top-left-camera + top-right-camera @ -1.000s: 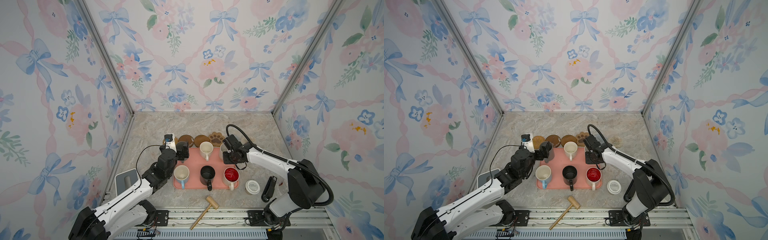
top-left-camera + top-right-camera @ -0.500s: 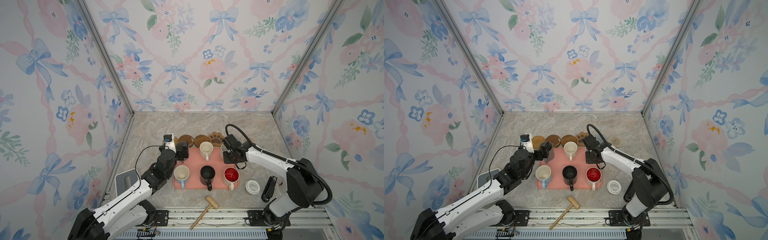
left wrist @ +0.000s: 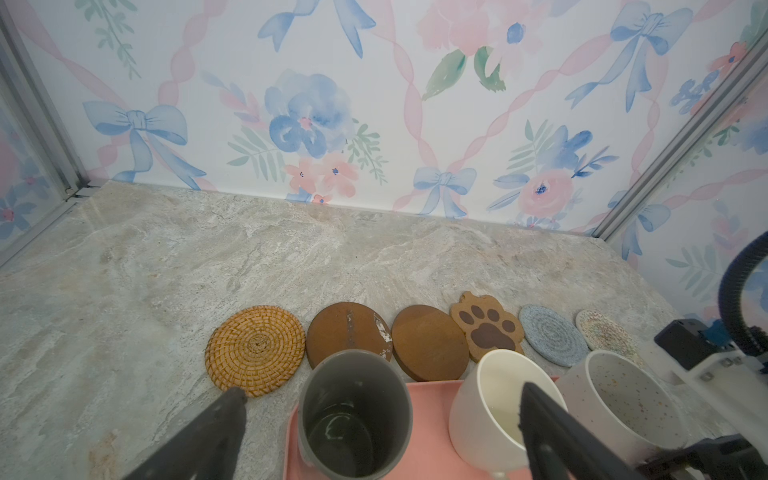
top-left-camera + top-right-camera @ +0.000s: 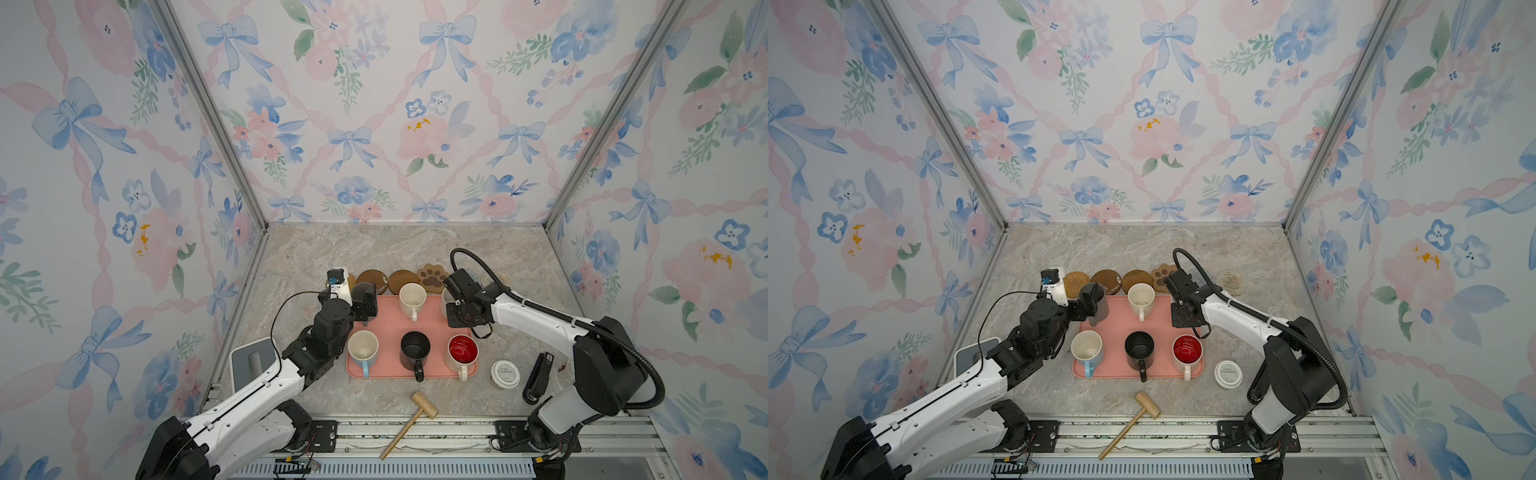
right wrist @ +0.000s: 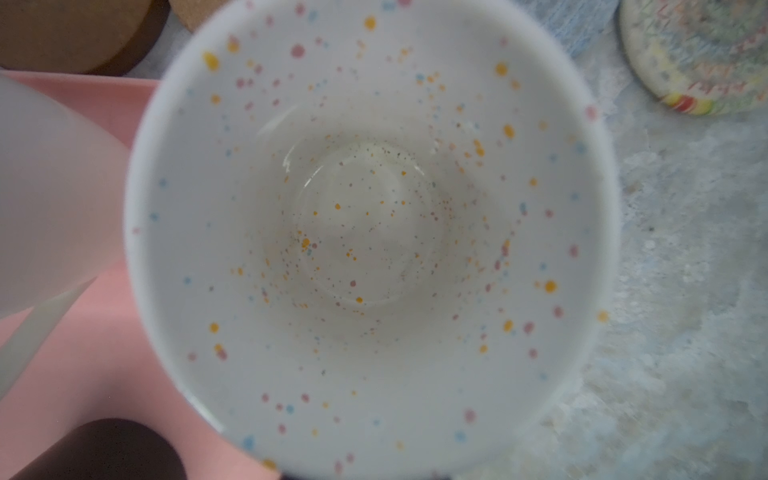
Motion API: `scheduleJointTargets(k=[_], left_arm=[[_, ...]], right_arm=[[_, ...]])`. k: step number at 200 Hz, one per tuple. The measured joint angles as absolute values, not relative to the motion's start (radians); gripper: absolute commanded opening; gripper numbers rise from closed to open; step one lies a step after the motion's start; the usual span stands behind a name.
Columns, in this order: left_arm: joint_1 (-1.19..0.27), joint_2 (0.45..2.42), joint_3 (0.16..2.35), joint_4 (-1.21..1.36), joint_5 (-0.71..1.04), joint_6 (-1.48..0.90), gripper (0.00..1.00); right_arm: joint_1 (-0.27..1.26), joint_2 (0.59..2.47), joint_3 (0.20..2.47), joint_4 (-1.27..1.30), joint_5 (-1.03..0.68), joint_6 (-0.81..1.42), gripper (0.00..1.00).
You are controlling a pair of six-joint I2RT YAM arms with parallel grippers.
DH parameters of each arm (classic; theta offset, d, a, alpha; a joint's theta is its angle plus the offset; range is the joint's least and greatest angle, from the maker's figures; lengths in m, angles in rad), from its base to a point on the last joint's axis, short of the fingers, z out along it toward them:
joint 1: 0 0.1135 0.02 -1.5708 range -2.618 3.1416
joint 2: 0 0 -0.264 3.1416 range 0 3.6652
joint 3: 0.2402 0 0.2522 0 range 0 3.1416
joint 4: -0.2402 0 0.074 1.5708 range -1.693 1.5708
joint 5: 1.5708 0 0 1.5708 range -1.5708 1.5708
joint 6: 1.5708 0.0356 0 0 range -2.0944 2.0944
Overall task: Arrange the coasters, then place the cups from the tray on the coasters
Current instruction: 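Lift the speckled mug off the tray with the right gripper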
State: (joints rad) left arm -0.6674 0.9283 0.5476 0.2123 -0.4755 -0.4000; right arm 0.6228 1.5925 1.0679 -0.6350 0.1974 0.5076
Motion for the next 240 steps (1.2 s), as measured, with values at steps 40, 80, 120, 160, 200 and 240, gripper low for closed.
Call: scheduleJointTargets(k=[40,80,120,160,200,240], left_arm=[[-0.667,0.928,0.548,0.212,-0.476,-0.4,0.98],[-0.667,0.928,0.548,0.212,-0.476,-0.4,0.98],[-0.667,0.928,0.548,0.212,-0.476,-0.4,0.98],[-0.667,0.928,0.548,0.212,-0.476,-0.4,0.98],[-0.667,0.928,0.548,0.212,-0.476,-0.4,0.98],[-0.667,0.928,0.546,0.212,-0.476,-0.4,0.98]], right_arm=[[0.623,1.591,1.069,-0.635,0.194,0.505,0.0],[0.622,1.585,1.07,-0.636,0.19,0.505,0.0],[0.617,1.572,1.07,-0.636,0.19,0.505,0.0],[0.611,1.556,1.07,-0.636,0.19,0.505,0.0],[0.603,1.546,1.07,-0.636,0.191,0.499,0.0],[0.585,1.533,1.07,-0.64,0.192,0.488,0.0]])
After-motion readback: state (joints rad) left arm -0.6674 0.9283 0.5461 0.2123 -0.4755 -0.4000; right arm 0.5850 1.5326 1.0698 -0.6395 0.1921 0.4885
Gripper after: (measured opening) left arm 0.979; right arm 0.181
